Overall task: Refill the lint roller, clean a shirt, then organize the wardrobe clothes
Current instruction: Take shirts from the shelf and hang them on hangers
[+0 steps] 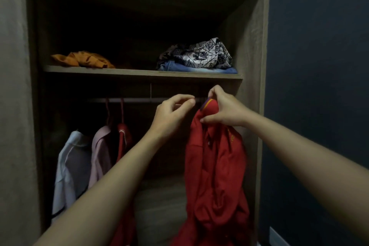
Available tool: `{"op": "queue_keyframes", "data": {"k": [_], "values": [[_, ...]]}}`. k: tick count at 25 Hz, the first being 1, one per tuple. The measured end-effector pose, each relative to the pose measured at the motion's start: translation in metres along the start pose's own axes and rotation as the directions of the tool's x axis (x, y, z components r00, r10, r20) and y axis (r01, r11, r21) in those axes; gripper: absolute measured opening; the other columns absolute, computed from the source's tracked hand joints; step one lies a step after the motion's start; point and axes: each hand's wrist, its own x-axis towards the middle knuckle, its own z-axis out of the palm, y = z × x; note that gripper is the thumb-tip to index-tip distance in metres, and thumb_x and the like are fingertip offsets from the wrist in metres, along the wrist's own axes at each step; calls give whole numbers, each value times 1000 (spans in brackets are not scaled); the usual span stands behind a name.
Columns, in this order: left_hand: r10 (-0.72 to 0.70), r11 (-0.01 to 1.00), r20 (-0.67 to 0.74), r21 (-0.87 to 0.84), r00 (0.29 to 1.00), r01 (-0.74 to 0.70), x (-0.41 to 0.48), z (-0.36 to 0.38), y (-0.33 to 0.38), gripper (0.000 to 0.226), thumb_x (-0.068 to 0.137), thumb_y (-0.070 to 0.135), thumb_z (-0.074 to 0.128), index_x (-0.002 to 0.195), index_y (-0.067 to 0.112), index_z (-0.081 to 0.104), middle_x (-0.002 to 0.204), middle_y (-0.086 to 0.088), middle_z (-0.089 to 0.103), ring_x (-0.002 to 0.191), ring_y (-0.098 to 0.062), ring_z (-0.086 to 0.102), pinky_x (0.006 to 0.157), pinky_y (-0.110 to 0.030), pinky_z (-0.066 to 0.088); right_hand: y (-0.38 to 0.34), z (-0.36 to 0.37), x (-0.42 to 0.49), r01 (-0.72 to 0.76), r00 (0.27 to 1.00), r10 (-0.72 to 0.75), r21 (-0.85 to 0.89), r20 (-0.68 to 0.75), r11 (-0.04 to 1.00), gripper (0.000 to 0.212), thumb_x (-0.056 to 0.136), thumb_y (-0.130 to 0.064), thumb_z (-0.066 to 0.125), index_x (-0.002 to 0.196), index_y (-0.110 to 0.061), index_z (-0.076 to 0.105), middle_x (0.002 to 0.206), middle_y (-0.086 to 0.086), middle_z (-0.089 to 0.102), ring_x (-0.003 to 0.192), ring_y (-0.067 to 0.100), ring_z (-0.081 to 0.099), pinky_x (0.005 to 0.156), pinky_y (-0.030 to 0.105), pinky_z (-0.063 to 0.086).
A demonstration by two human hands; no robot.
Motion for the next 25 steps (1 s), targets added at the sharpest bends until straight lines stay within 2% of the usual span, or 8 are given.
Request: {"op": "queue_keyframes", "data": {"k": [4, 8, 11, 15, 19, 21, 23, 25], "values": [[-11, 997, 51, 76, 999, 7, 8, -9, -1, 14, 84, 38, 68, 85, 26, 76, 74, 7, 73, 69, 2, 62, 72, -28, 48, -5, 17, -1, 86, 996, -84, 70, -40, 994, 73, 58, -27, 85, 101, -18, 27, 93, 4, 54, 78, 14, 53, 58, 13, 37], [-67, 992, 129, 116, 989, 52, 8, -15, -4, 16, 82, 39, 70, 74, 25, 76, 54, 6, 64, 50, 3, 51, 53, -22, 38, -9, 27, 0, 119, 993, -117, 119, -18, 986, 77, 59, -20, 84, 104, -16, 23, 91, 1, 46, 72, 1, 46, 60, 5, 38], [-102, 987, 197, 140, 975, 75, 10, -18, -3, 14, 81, 33, 72, 78, 20, 76, 62, -5, 68, 55, -2, 52, 56, -23, 39, -14, 31, 0, 143, 990, -140, 111, -30, 983, 79, 59, -18, 84, 104, -15, 20, 96, 3, 38, 76, 1, 42, 63, 4, 37], [-52, 988, 198, 151, 979, 22, 15, -18, -7, 10, 86, 23, 69, 76, 22, 69, 64, 4, 63, 59, -2, 51, 60, -25, 40, -17, 45, -2, 128, 989, -112, 179, -95, 976, 84, 56, -23, 87, 102, -14, 17, 97, 3, 39, 85, 10, 45, 66, 5, 36], [-1, 956, 157, 291, 988, -45, 16, -13, -17, 10, 89, 25, 64, 83, 18, 67, 63, 11, 59, 55, 3, 49, 63, -27, 42, -15, 72, -23, 18, 984, 59, 430, -166, 903, 89, 57, -24, 88, 108, -20, 15, 91, -11, 44, 86, -2, 52, 73, 4, 40], [0, 935, 117, 353, 993, -41, 10, -9, -22, 11, 90, 24, 62, 84, 16, 66, 66, 10, 59, 58, 1, 49, 62, -25, 41, -6, 88, -36, -11, 982, 115, 571, -147, 821, 89, 57, -23, 87, 111, -23, 17, 100, -8, 49, 93, 6, 60, 84, 15, 48], [13, 919, 64, 392, 998, -37, 7, -9, -28, 13, 90, 24, 61, 82, 16, 64, 69, 8, 60, 63, -3, 51, 64, -25, 40, 4, 104, -47, -42, 988, 130, 667, -84, 744, 83, 60, -18, 85, 111, -24, 20, 107, -1, 56, 94, 13, 65, 87, 28, 52], [-7, 940, -15, 341, 1000, 12, 8, -14, -32, 13, 90, 24, 62, 81, 15, 64, 71, 7, 61, 64, -3, 51, 64, -24, 40, 9, 119, -59, -92, 993, 118, 677, 8, 730, 72, 66, -15, 82, 110, -24, 26, 104, 0, 63, 88, 7, 66, 84, 26, 53]]}}
